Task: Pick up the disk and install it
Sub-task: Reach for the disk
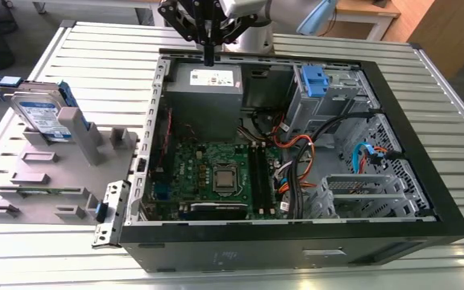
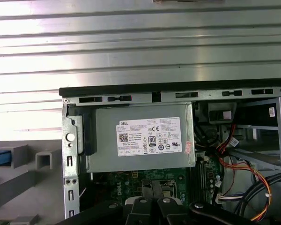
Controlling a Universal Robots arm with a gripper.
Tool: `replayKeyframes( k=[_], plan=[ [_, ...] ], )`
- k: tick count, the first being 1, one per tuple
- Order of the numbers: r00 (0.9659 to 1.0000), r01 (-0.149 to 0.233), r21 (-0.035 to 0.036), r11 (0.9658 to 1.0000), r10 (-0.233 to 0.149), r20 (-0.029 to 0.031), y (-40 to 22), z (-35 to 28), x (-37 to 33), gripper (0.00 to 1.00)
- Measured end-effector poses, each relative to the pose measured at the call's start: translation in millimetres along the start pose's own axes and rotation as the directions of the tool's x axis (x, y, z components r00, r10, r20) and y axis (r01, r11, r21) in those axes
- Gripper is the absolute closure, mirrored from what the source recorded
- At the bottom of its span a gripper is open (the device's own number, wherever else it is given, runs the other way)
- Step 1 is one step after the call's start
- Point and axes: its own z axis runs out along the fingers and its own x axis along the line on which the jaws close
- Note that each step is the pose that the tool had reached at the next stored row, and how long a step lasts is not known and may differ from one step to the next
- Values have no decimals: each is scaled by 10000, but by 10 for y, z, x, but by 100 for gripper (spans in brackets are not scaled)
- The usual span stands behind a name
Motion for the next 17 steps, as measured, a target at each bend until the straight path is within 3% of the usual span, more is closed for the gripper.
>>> replayKeyframes(
  k=[17],
  plan=[
    [10000,0,0,10000,0,0,-10,-4,140,89]
  ],
)
